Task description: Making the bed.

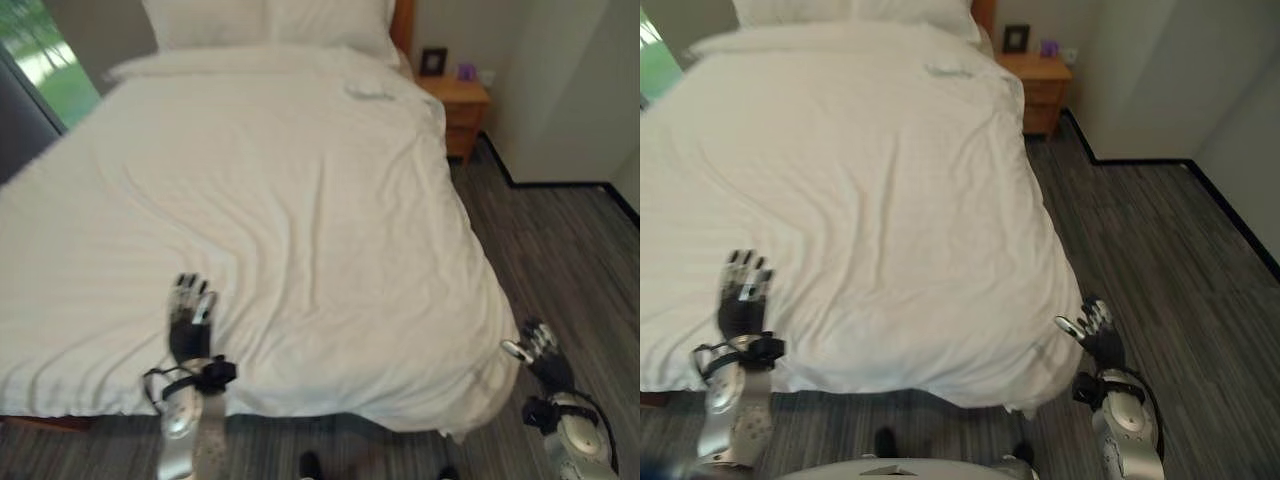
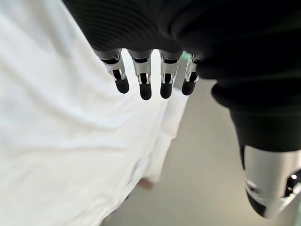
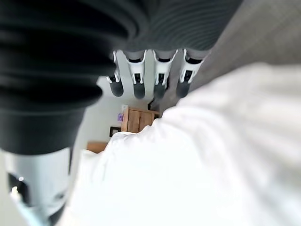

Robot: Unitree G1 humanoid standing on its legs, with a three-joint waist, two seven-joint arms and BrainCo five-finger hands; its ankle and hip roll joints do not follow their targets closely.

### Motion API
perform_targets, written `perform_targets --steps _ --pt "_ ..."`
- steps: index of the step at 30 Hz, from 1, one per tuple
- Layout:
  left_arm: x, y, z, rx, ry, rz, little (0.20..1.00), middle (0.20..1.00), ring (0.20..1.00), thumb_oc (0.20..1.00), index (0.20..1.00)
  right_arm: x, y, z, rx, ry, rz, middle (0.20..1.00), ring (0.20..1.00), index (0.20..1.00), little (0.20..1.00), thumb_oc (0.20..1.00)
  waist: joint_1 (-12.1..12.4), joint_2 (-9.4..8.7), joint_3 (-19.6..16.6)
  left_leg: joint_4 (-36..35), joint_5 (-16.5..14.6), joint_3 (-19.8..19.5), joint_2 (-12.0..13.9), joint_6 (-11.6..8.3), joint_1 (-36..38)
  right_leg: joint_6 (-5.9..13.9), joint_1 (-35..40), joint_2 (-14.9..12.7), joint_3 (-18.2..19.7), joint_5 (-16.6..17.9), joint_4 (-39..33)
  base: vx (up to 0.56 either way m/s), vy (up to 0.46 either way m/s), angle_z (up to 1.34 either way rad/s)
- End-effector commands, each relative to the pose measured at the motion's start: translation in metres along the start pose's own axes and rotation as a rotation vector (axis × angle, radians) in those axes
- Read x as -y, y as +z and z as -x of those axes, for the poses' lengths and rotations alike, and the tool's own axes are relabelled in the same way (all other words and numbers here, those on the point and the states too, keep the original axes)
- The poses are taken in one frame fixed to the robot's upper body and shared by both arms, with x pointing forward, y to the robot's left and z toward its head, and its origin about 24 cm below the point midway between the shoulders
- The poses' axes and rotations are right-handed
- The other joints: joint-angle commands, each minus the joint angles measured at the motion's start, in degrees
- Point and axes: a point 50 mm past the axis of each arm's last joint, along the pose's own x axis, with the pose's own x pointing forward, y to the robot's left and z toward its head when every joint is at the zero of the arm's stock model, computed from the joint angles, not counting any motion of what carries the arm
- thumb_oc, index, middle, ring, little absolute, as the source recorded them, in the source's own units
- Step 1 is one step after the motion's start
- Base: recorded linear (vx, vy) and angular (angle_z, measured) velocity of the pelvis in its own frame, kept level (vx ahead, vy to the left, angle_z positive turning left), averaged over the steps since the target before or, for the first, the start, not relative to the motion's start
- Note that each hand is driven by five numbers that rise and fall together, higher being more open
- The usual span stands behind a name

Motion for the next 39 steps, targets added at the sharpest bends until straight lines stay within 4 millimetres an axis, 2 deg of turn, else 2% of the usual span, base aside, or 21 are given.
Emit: perform_targets --steps 1,2,6,8,10,11,14,15,17,19,20,22,23,24,25,26,28,29,33,35,39 --pt "0.020 0.034 -0.023 0.177 -0.112 -0.153 1.000 1.000 1.000 1.000 1.000 0.004 0.052 -0.023 0.255 -0.091 0.164 1.000 1.000 1.000 1.000 1.000 0.28 1.71 6.43 -0.97 -3.44 2.22 2.40 -2.89 3.92 2.93 -2.91 -2.39 2.71 2.36 0.23 -0.40 0.232 -0.07" --pt "0.038 0.030 -0.028 0.166 -0.196 -0.218 1.000 1.000 1.000 1.000 1.000 -0.013 0.061 -0.027 0.278 -0.055 0.019 1.000 1.000 1.000 1.000 1.000 -0.06 2.58 7.85 -0.62 -2.75 4.64 2.68 -1.85 3.09 2.79 -2.22 -3.12 2.06 -0.52 5.38 -0.26 0.192 -0.17" --pt "0.049 0.010 -0.015 0.046 -0.321 -0.208 1.000 1.000 1.000 1.000 1.000 -0.030 0.069 -0.023 0.312 0.055 -0.034 1.000 1.000 1.000 1.000 1.000 1.05 3.55 6.14 0.09 -3.49 10.44 2.95 0.61 3.30 2.06 3.37 -5.89 0.72 -6.83 15.09 -0.31 0.266 -0.95" --pt "0.049 0.001 -0.006 -0.001 -0.352 -0.228 1.000 1.000 1.000 1.000 1.000 -0.035 0.064 -0.022 0.288 0.088 -0.027 1.000 1.000 1.000 1.000 1.000 2.35 3.62 3.93 1.35 -3.15 15.32 4.85 1.23 2.39 2.40 7.81 -9.46 -2.02 -6.09 15.90 -0.38 0.046 -2.02" --pt "0.044 -0.008 0.001 -0.049 -0.338 -0.225 1.000 1.000 1.000 1.000 1.000 -0.045 0.053 -0.020 0.238 0.130 -0.005 1.000 1.000 1.000 1.000 1.000 3.97 3.58 1.97 3.00 -1.61 20.73 8.87 0.26 1.46 2.93 11.24 -12.69 -4.67 -0.99 13.52 -0.41 -0.156 -2.05" --pt "0.042 -0.011 0.002 -0.065 -0.328 -0.222 1.000 1.000 1.000 1.000 1.000 -0.048 0.051 -0.019 0.224 0.138 -0.002 1.000 1.000 1.000 1.000 1.000 4.42 3.59 1.56 3.39 -0.87 20.93 9.85 -0.25 0.84 2.93 12.13 -12.91 -3.90 0.47 12.09 -0.39 -0.232 -1.61" --pt "0.039 -0.018 0.002 -0.086 -0.296 -0.230 1.000 1.000 1.000 1.000 1.000 -0.055 0.043 -0.015 0.189 0.177 0.029 1.000 1.000 1.000 1.000 1.000 5.80 3.97 0.54 4.01 2.51 22.71 13.43 -2.67 0.30 2.93 14.18 -9.20 -1.26 -0.33 3.07 -0.20 -0.159 -1.17" --pt "0.039 -0.028 0.004 -0.125 -0.274 -0.219 1.000 1.000 1.000 1.000 1.000 -0.062 0.038 -0.013 0.173 0.226 0.059 1.000 1.000 1.000 1.000 1.000 6.34 4.68 0.51 3.76 5.10 23.26 16.29 -4.44 -0.31 2.93 14.65 -6.23 -0.78 -4.85 -0.73 -0.30 -0.287 -1.57" --pt "0.043 -0.034 0.004 -0.138 -0.252 -0.192 1.000 1.000 1.000 1.000 1.000 -0.063 0.036 -0.010 0.170 0.246 0.073 1.000 1.000 1.000 1.000 1.000 6.51 6.26 0.35 2.30 8.15 23.24 19.53 -7.09 0.61 2.93 15.06 -2.53 -0.61 -7.87 -2.59 -0.24 -0.278 -1.27" --pt "0.045 -0.035 0.004 -0.134 -0.227 -0.154 1.000 1.000 1.000 1.000 1.000 -0.061 0.035 -0.008 0.170 0.258 0.092 1.000 1.000 1.000 1.000 1.000 6.73 7.52 1.22 1.87 9.35 21.35 20.48 -8.25 1.29 2.93 15.62 -0.61 -1.45 -9.80 -3.09 -0.18 -0.189 -0.80" --pt "0.045 -0.032 0.001 -0.114 -0.190 -0.123 1.000 1.000 1.000 1.000 1.000 -0.062 0.034 -0.010 0.169 0.271 0.109 1.000 1.000 1.000 1.000 1.000 8.97 8.29 2.84 2.95 9.55 15.46 20.10 -8.37 0.19 1.66 14.47 1.03 -2.27 -10.21 -2.61 -0.14 -0.146 -0.68" --pt "0.045 -0.032 0.000 -0.112 -0.190 -0.122 1.000 1.000 1.000 1.000 1.000 -0.062 0.034 -0.010 0.171 0.271 0.109 1.000 1.000 1.000 1.000 1.000 8.90 8.47 2.93 3.21 9.45 15.25 20.33 -8.38 -0.02 1.59 14.44 1.20 -2.32 -10.25 -2.55 -0.07 -0.147 -0.84" --pt "0.040 -0.029 0.001 -0.096 -0.150 -0.109 1.000 1.000 1.000 1.000 1.000 -0.063 0.034 -0.012 0.172 0.286 0.135 1.000 1.000 1.000 1.000 1.000 11.36 8.60 4.18 4.65 6.32 5.31 17.09 -8.19 -0.31 0.21 13.45 2.15 -1.90 -10.90 -1.76 0.03 -0.262 -0.63" --pt "0.037 -0.030 0.004 -0.099 -0.140 -0.104 1.000 1.000 1.000 1.000 1.000 -0.062 0.031 -0.013 0.166 0.286 0.147 1.000 1.000 1.000 1.000 1.000 11.96 8.24 4.60 6.27 3.82 1.04 14.92 -7.68 -0.12 -0.41 12.91 2.71 -1.27 -11.26 -1.27 0.03 -0.256 -0.92" --pt "0.038 -0.030 0.004 -0.098 -0.140 -0.104 1.000 1.000 1.000 1.000 1.000 -0.062 0.031 -0.013 0.166 0.286 0.148 1.000 1.000 1.000 1.000 1.000 12.00 8.27 4.55 6.55 3.71 1.05 14.94 -7.51 -0.38 -0.42 12.72 2.67 -1.22 -11.11 -1.23 0.05 -0.321 -2.01" --pt "0.035 -0.032 0.008 -0.114 -0.143 -0.099 1.000 1.000 1.000 1.000 1.000 -0.055 0.025 -0.013 0.144 0.273 0.166 1.000 1.000 1.000 1.000 1.000 12.21 7.46 4.99 10.52 -0.55 -2.81 11.35 -6.58 -0.08 -1.71 12.43 4.18 0.26 -11.58 -1.35 0.04 -0.303 -2.18" --pt "0.035 -0.034 0.008 -0.124 -0.157 -0.106 1.000 1.000 1.000 1.000 1.000 -0.047 0.020 -0.013 0.123 0.246 0.177 1.000 1.000 1.000 1.000 1.000 11.77 6.99 5.59 15.68 -3.22 -3.29 9.42 -5.77 -1.15 -2.78 13.12 5.31 0.56 -12.11 -2.07 0.09 -0.348 -1.03" --pt "0.034 -0.035 0.010 -0.131 -0.152 -0.109 1.000 1.000 1.000 1.000 1.000 -0.039 0.018 -0.013 0.110 0.214 0.195 1.000 1.000 1.000 1.000 1.000 11.32 6.76 6.01 19.10 -5.27 -3.19 6.44 -4.67 -3.38 -3.65 14.48 6.81 1.38 -13.18 -2.90 0.10 -0.214 -0.26" --pt "0.029 -0.036 0.012 -0.145 -0.132 -0.109 1.000 1.000 1.000 1.000 1.000 -0.033 0.017 -0.015 0.102 0.182 0.217 1.000 1.000 1.000 1.000 1.000 12.15 6.85 5.86 17.79 -3.60 -2.04 2.84 -3.24 -8.20 -4.11 15.77 9.50 3.62 -14.27 -4.01 0.18 -0.113 -0.29" --pt "0.027 -0.037 0.012 -0.148 -0.125 -0.115 1.000 1.000 1.000 1.000 1.000 -0.031 0.016 -0.016 0.100 0.174 0.227 1.000 1.000 1.000 1.000 1.000 12.70 7.10 5.62 15.97 -2.07 -1.21 2.66 -3.33 -9.33 -3.97 16.46 10.44 4.57 -14.87 -4.58 0.28 -0.014 -0.56" --pt "0.022 -0.040 0.013 -0.165 -0.086 -0.106 1.000 1.000 1.000 1.000 1.000 -0.032 0.017 -0.022 0.098 0.162 0.236 1.000 1.000 1.000 1.000 1.000 14.60 8.20 3.94 6.01 1.87 4.15 4.71 -3.07 -10.23 -1.38 21.23 11.64 5.36 -17.35 -5.86 0.38 0.074 -0.69"
